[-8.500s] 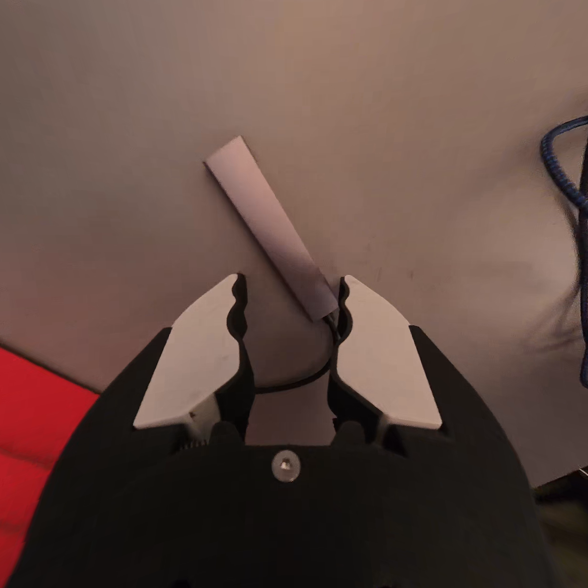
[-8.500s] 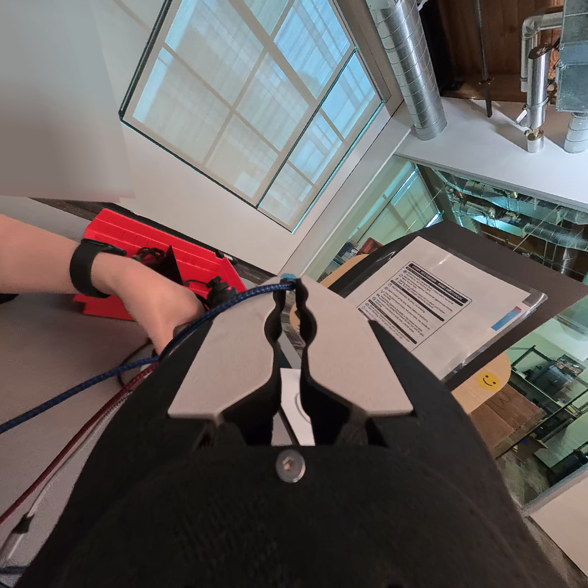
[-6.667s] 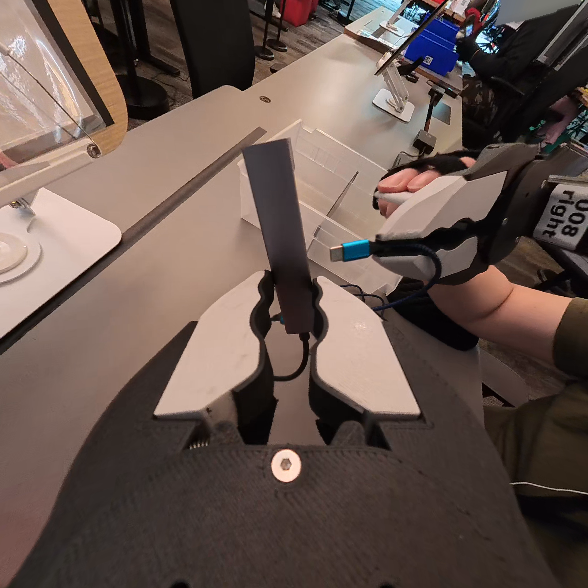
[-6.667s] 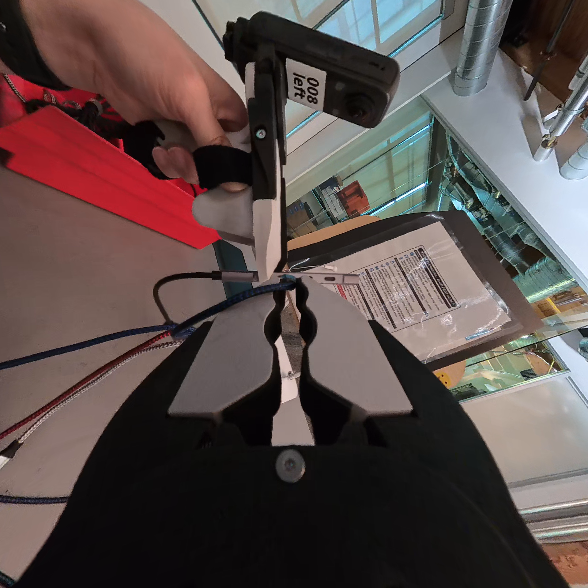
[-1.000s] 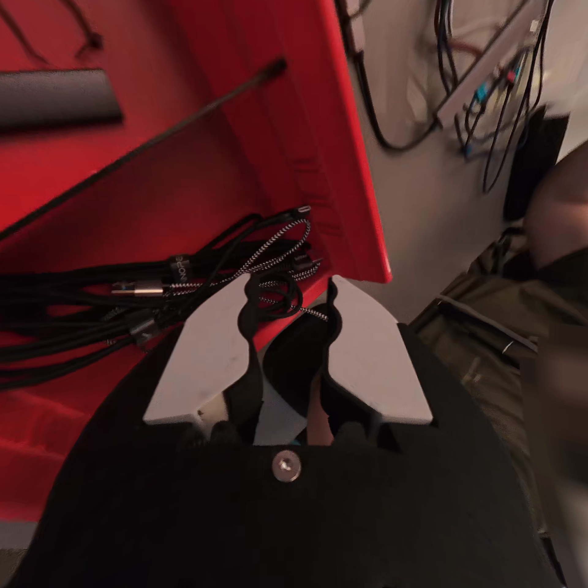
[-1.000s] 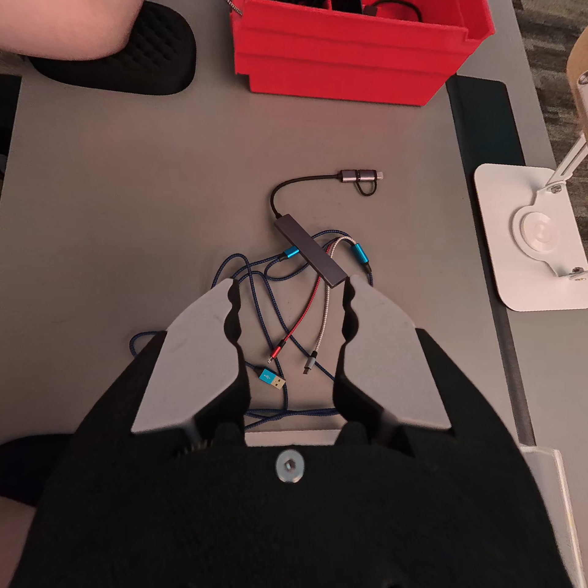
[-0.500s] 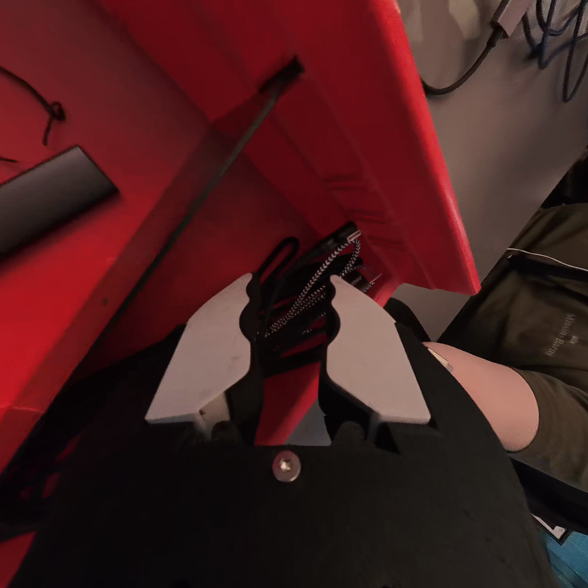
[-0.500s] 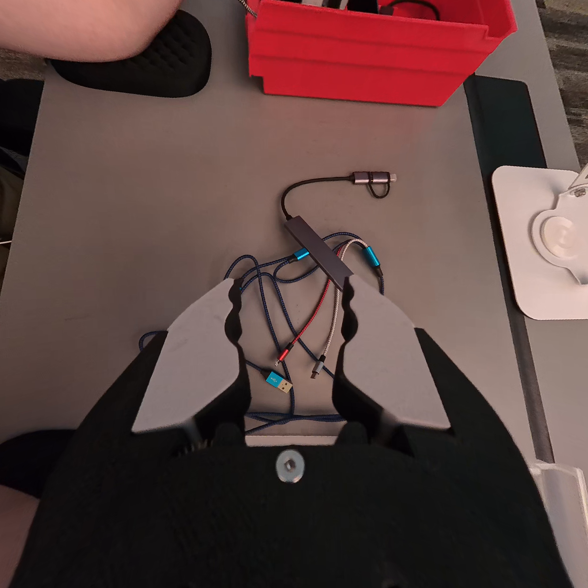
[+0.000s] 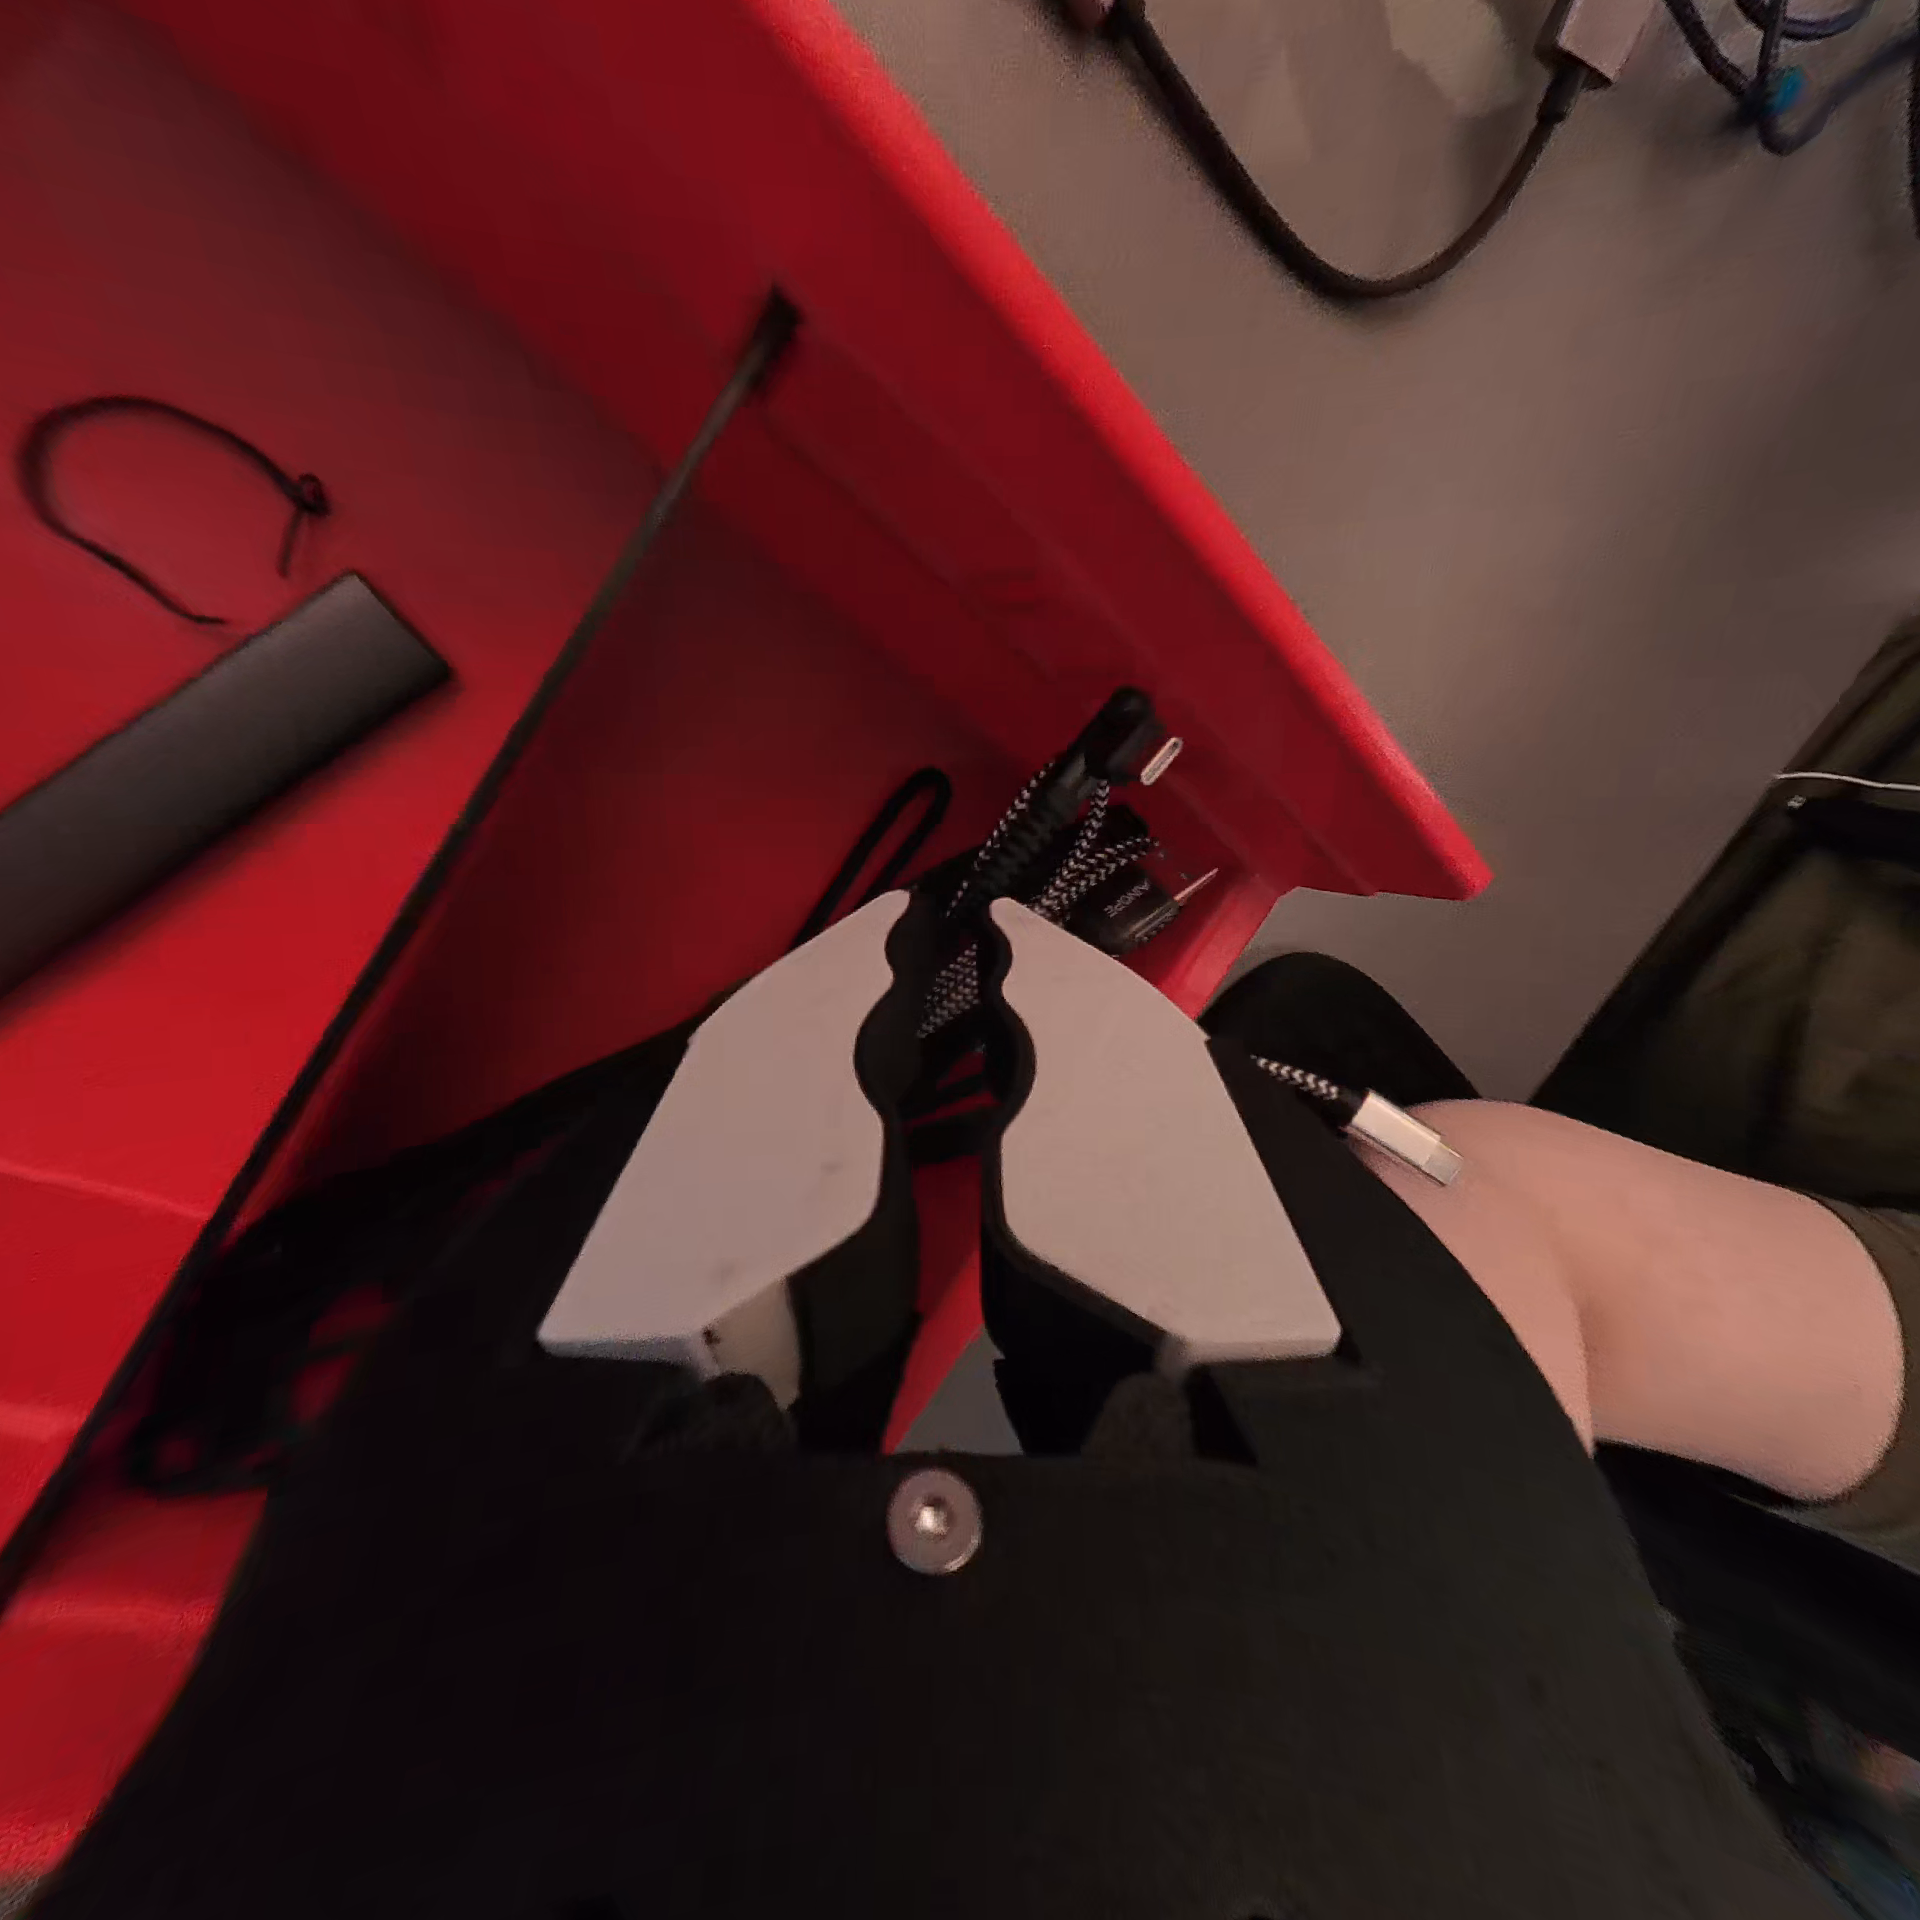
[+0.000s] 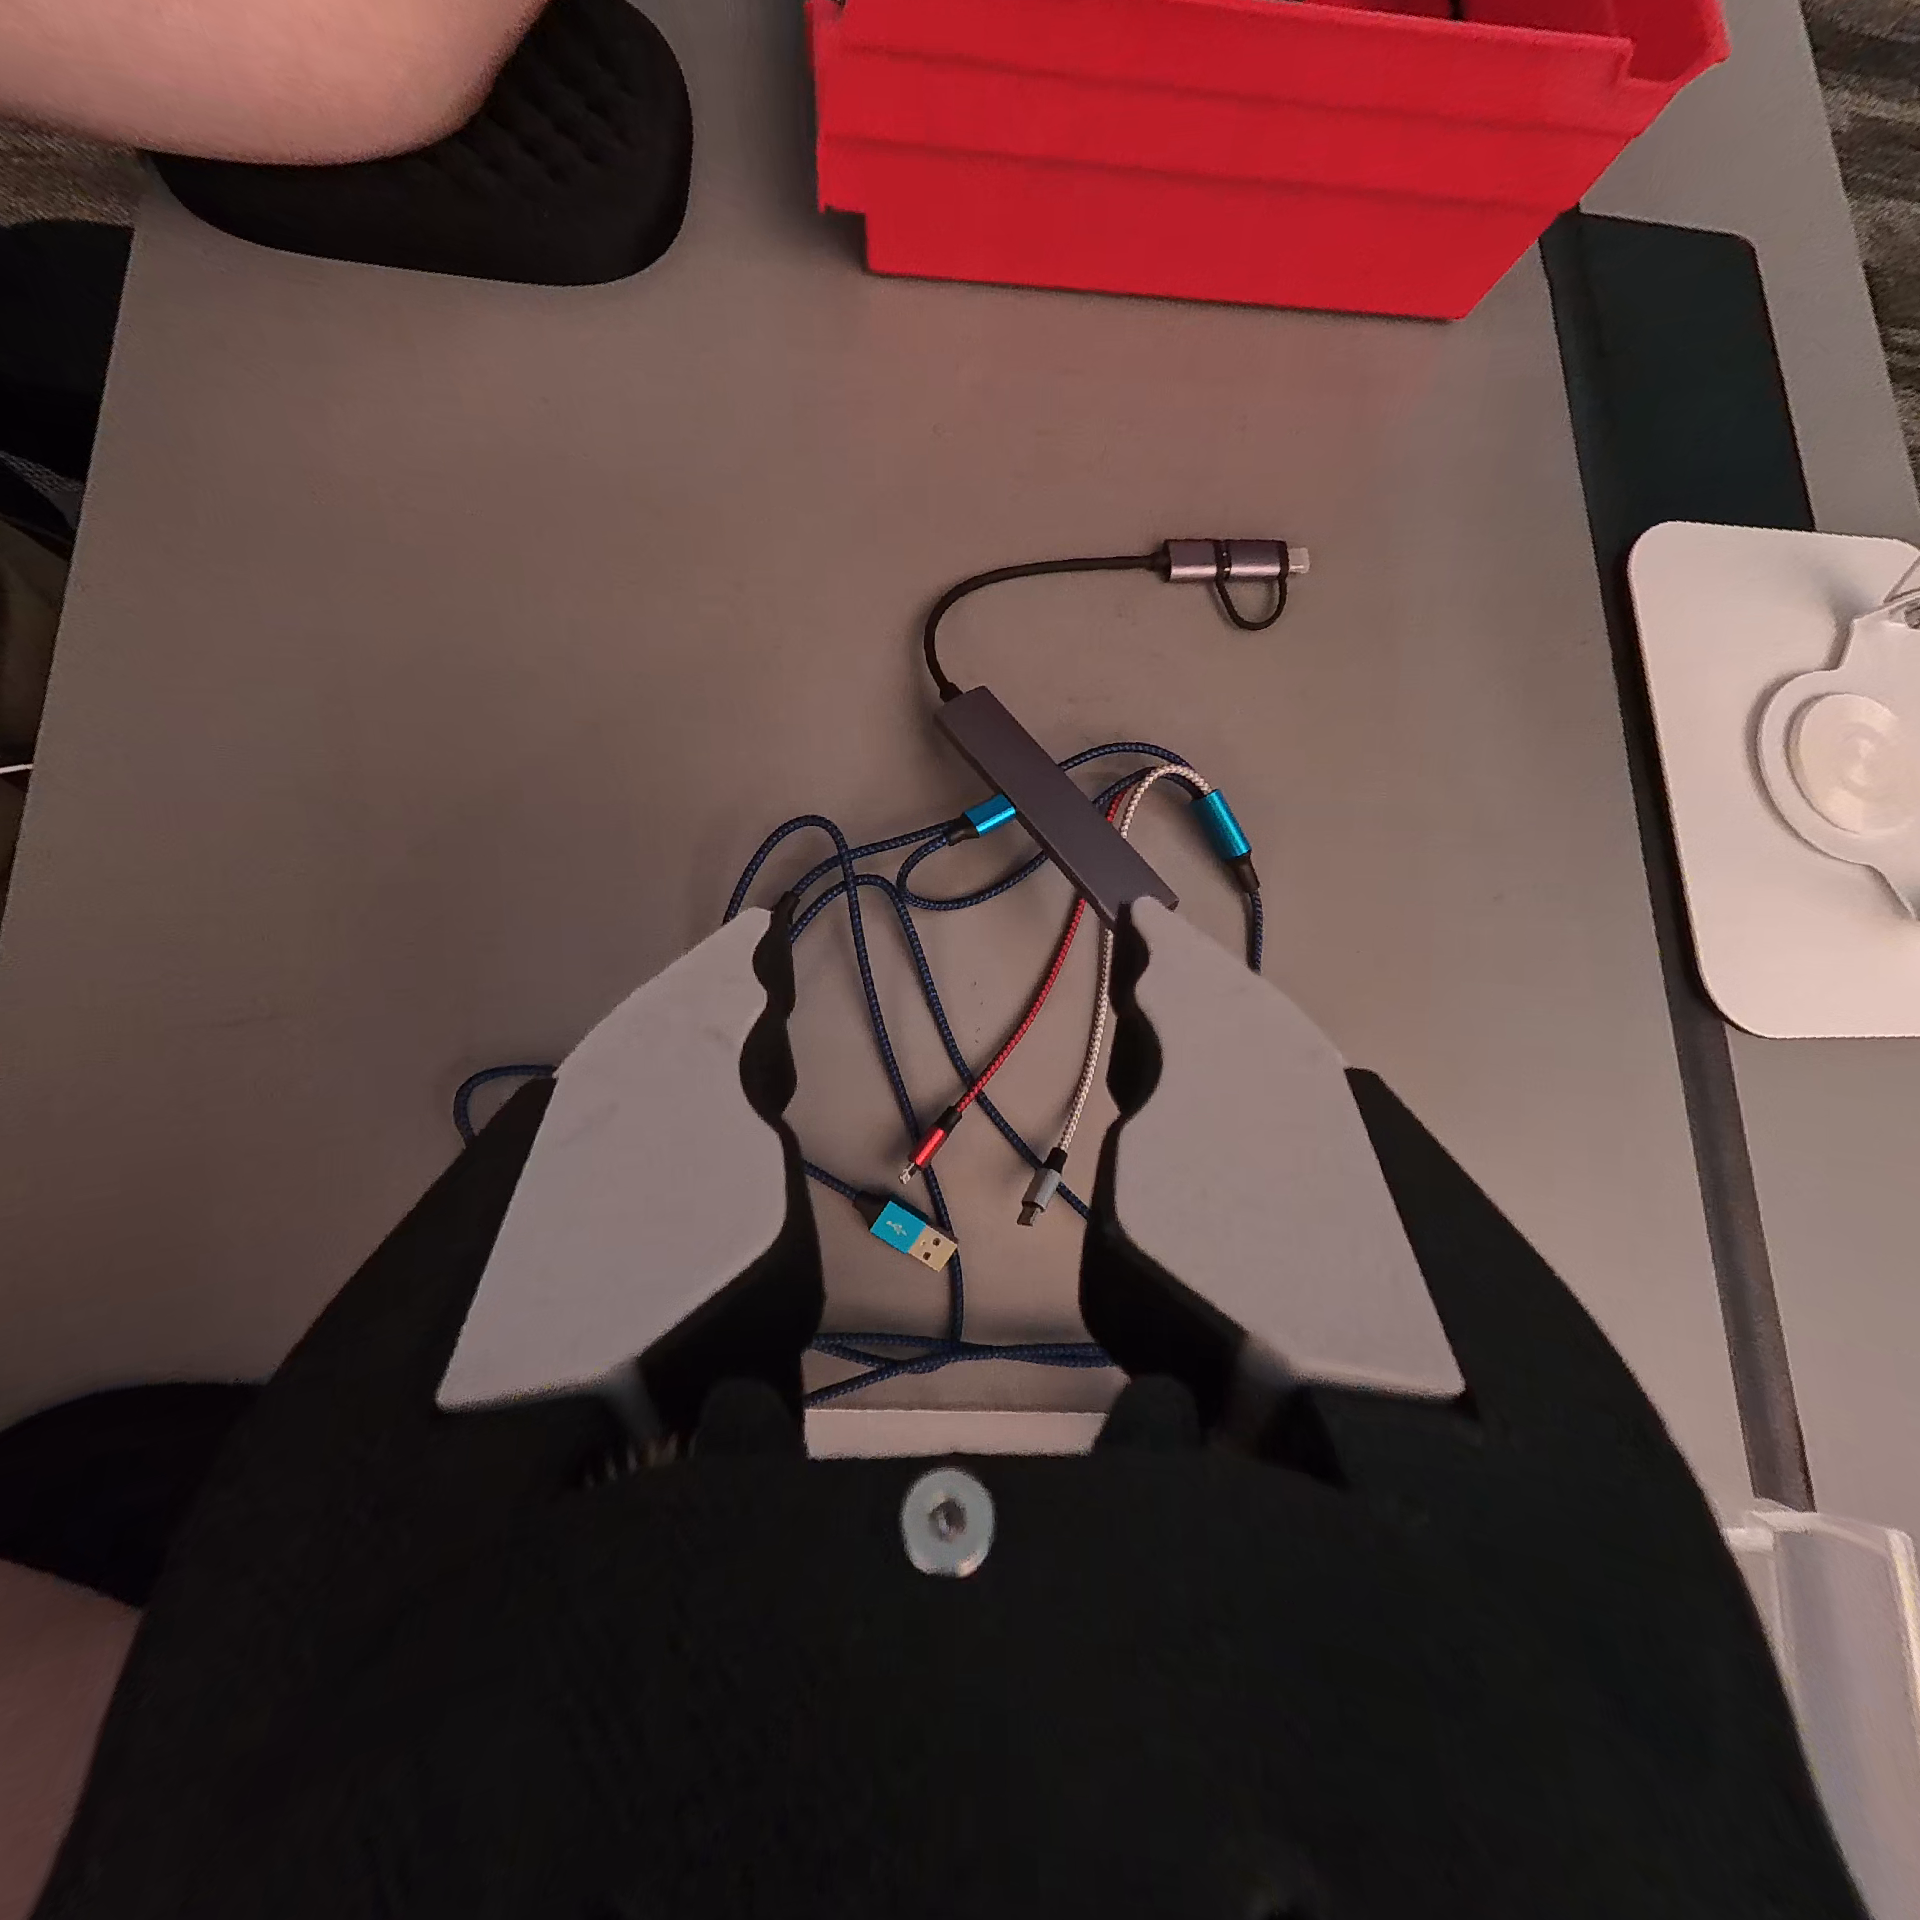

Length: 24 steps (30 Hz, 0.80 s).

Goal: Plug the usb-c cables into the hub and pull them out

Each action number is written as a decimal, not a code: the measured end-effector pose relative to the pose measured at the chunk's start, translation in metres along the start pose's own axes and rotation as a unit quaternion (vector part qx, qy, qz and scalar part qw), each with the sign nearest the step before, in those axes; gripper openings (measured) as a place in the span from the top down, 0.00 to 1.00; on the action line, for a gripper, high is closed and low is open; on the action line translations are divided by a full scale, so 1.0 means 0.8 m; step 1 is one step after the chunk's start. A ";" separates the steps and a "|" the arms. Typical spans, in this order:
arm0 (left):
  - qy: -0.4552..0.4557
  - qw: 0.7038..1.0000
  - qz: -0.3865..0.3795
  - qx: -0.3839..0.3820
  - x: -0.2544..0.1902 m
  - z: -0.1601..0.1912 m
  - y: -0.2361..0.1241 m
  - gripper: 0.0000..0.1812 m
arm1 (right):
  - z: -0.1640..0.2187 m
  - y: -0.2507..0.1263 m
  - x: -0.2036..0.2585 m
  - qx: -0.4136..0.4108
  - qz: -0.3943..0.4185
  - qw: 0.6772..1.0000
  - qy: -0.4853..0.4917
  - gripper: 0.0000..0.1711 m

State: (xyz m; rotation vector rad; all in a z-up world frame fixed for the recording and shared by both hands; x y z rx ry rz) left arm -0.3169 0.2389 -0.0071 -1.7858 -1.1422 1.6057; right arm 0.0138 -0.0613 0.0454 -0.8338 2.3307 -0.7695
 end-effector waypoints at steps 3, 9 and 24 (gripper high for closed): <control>0.000 0.997 -0.069 -0.032 -0.019 0.001 -0.024 0.97 | 0.000 0.000 0.000 0.000 0.002 1.000 -0.001 0.65; 0.001 0.958 -0.249 -0.142 -0.075 0.009 -0.085 0.98 | -0.003 0.000 -0.002 -0.011 0.009 1.000 -0.001 0.66; 0.376 0.864 -0.002 -0.336 -0.276 -0.078 -0.072 0.99 | -0.065 -0.054 -0.015 -0.416 0.106 0.901 0.060 0.75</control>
Point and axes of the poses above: each gripper's, where its closed fingertips meet, y out along the fingers, z out of its underside, x = y × z across the jaws, the point moved 10 cm from there along -y, back along the fingers, and after that the axes turned 13 degrees about z, right-handed, at the moved point
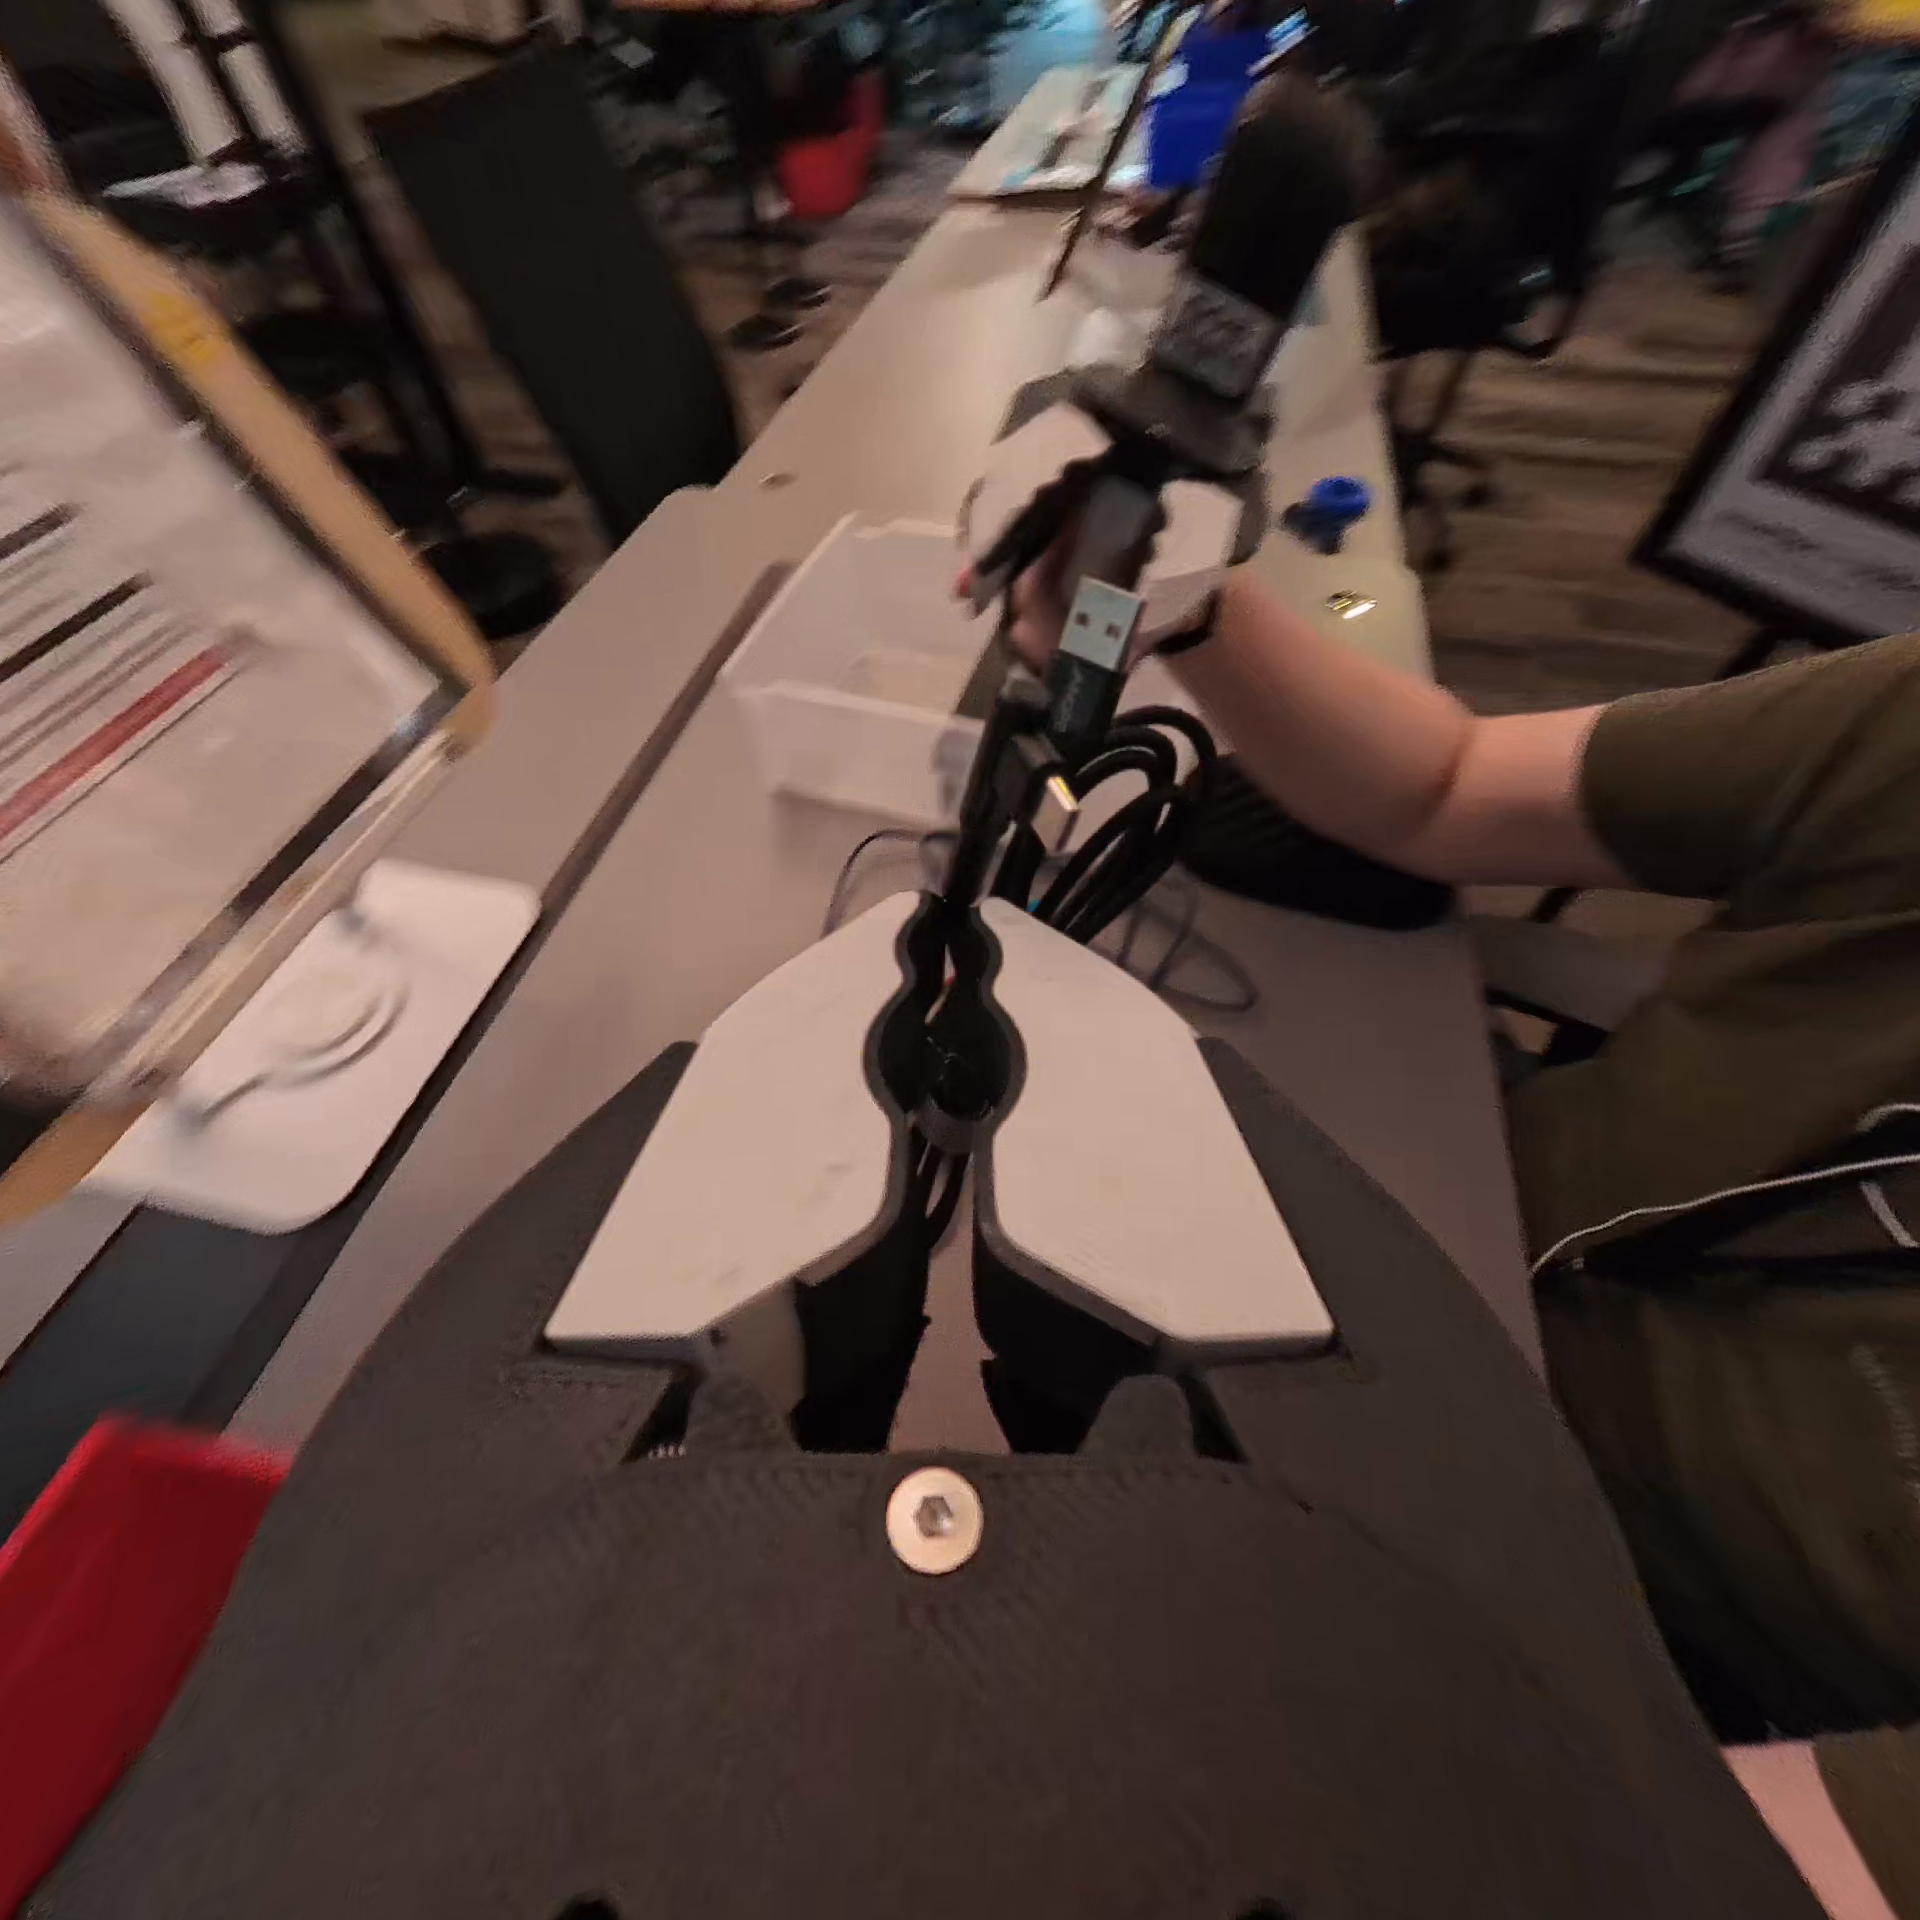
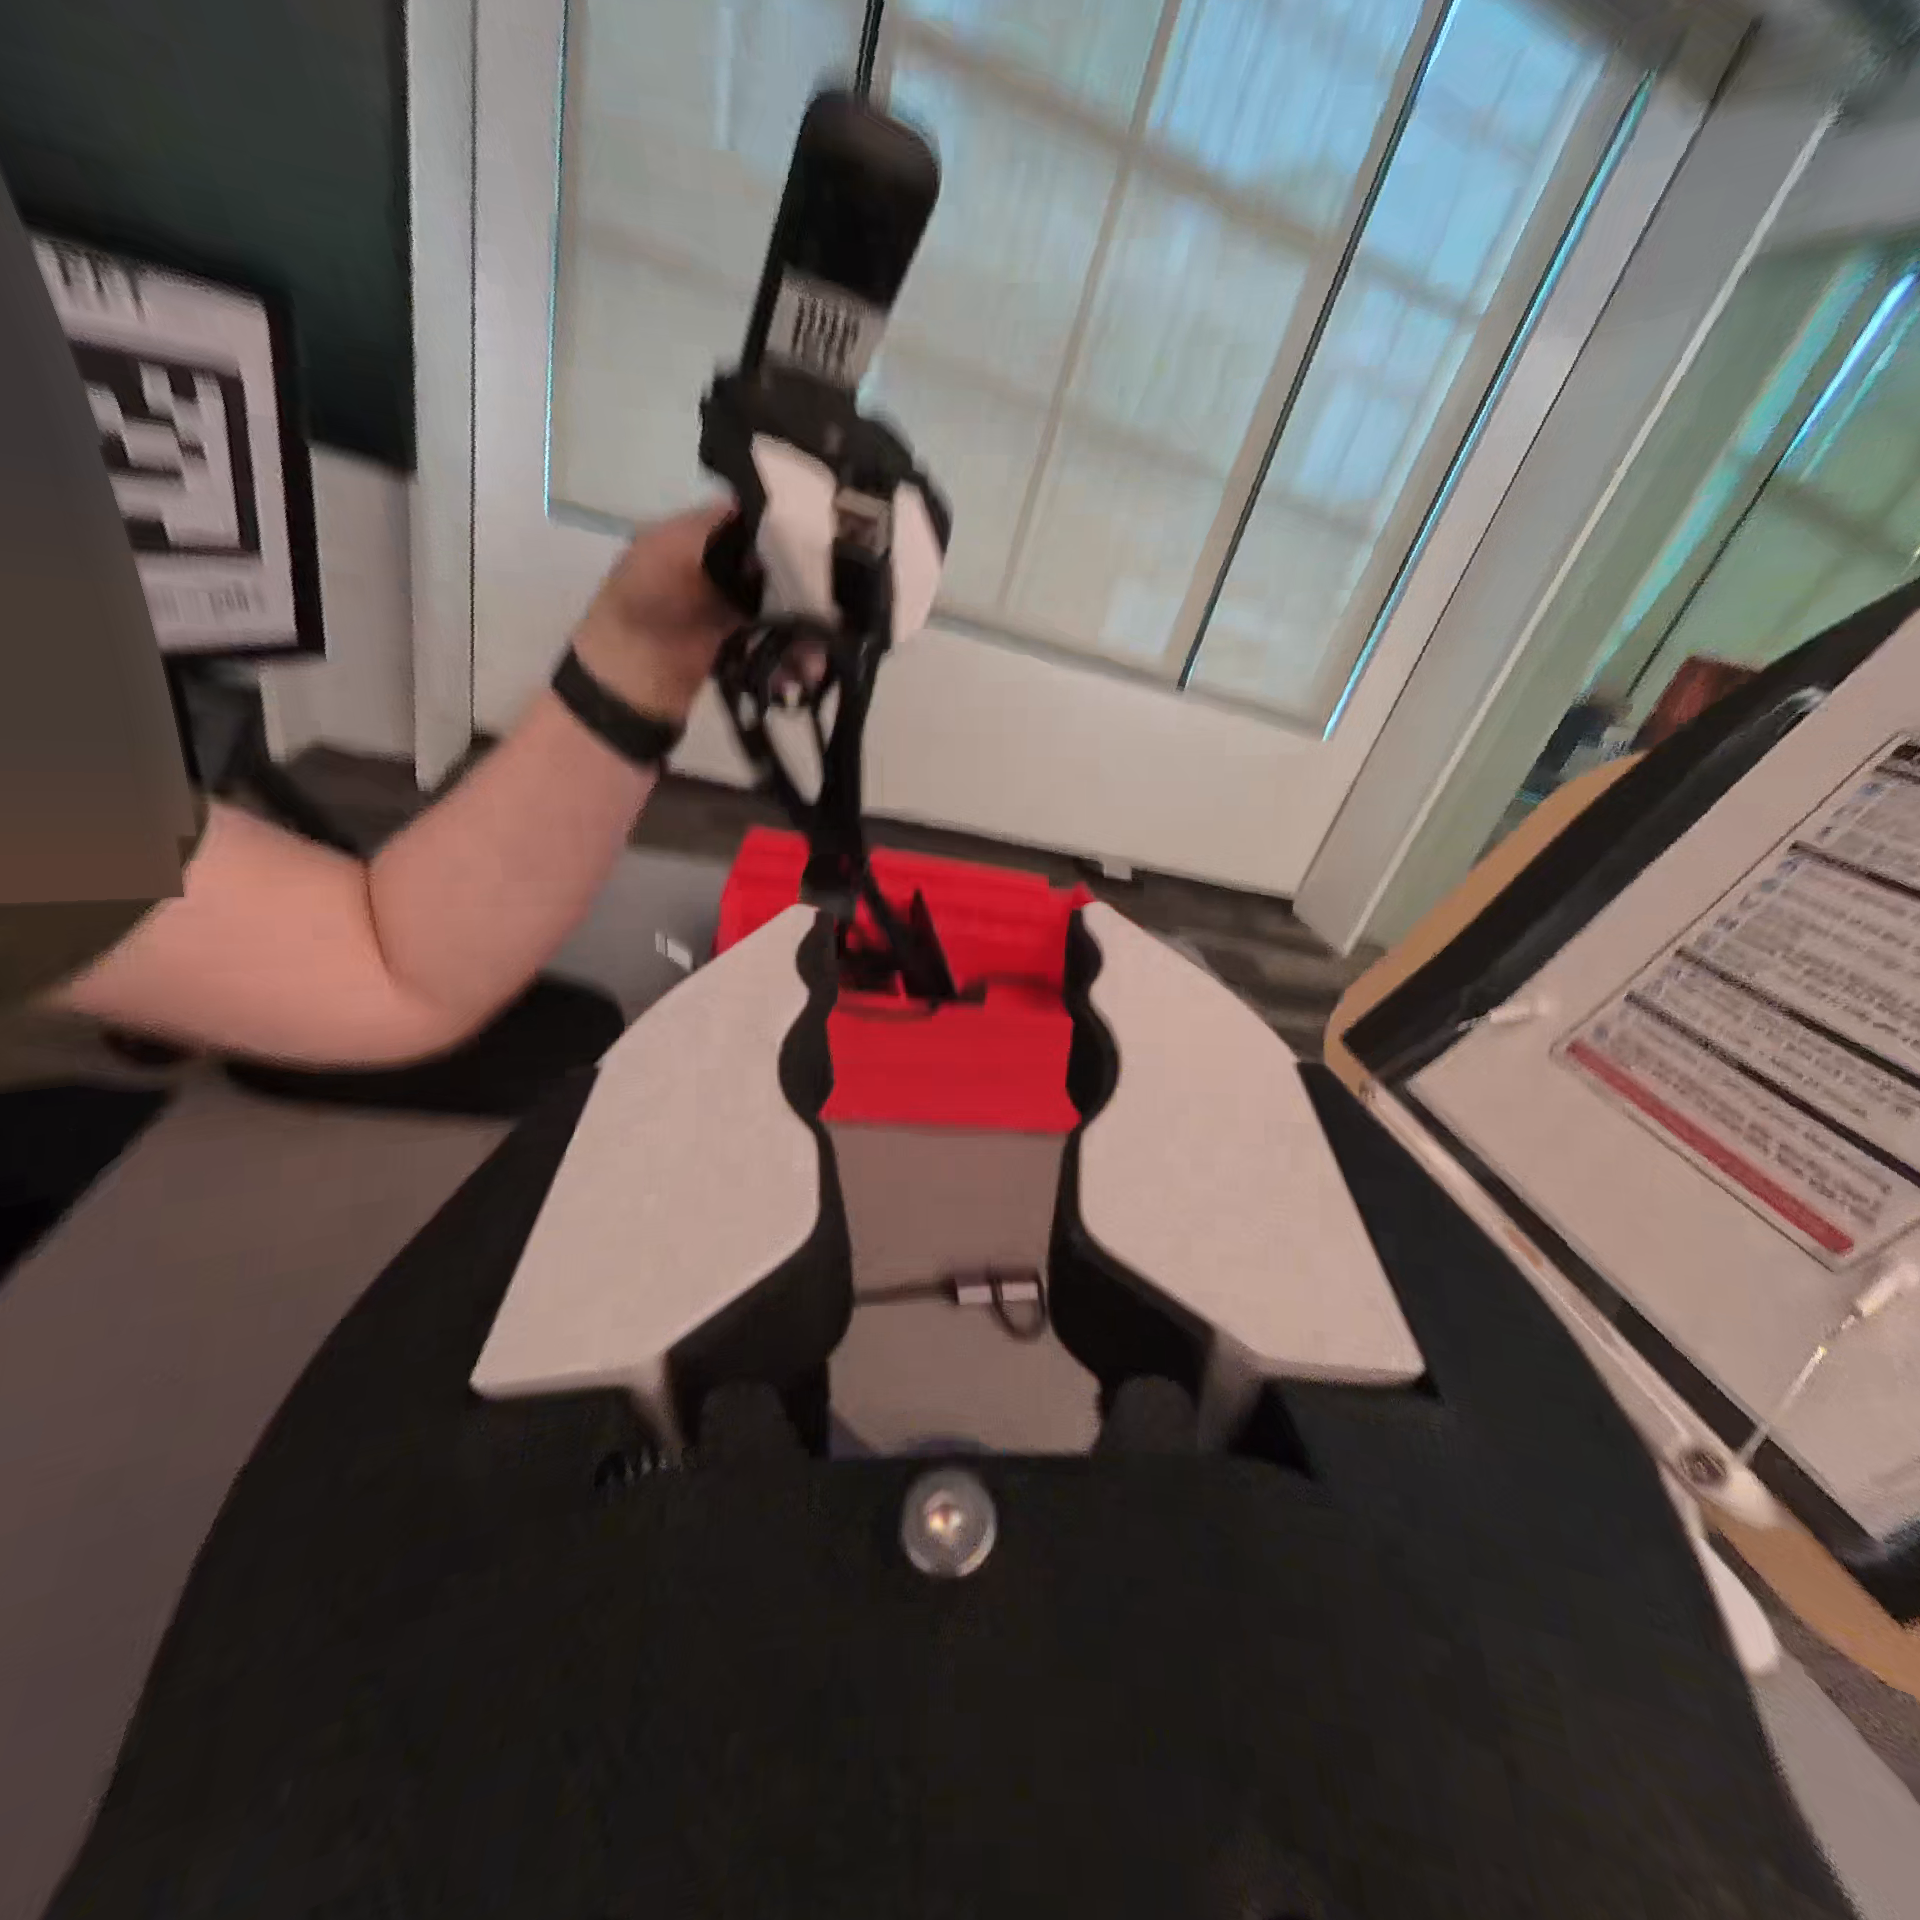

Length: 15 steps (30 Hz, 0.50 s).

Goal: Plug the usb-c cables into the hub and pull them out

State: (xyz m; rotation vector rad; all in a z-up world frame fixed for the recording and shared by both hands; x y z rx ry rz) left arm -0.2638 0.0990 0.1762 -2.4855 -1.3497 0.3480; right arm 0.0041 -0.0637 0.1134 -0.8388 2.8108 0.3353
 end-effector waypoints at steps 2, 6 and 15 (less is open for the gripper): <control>0.016 0.997 0.066 -0.024 -0.004 -0.010 0.026 0.99 | -0.005 -0.004 -0.005 -0.042 0.004 0.998 0.041 0.79; 0.040 0.981 0.190 -0.030 -0.020 -0.019 0.073 0.99 | -0.009 -0.003 -0.005 -0.104 0.020 0.991 0.081 0.82; 0.023 0.969 0.245 0.014 -0.026 -0.016 0.133 0.98 | -0.025 0.020 0.039 -0.097 -0.081 0.986 0.110 0.84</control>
Point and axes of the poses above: each gripper's, where its closed fingertips meet, y out along the fingers, z out of its underside, x = y × z across the jaws, the point moved 10 cm from there along -y, back along the fingers, and after that the axes turned 13 degrees about z, right-handed, at the moved point
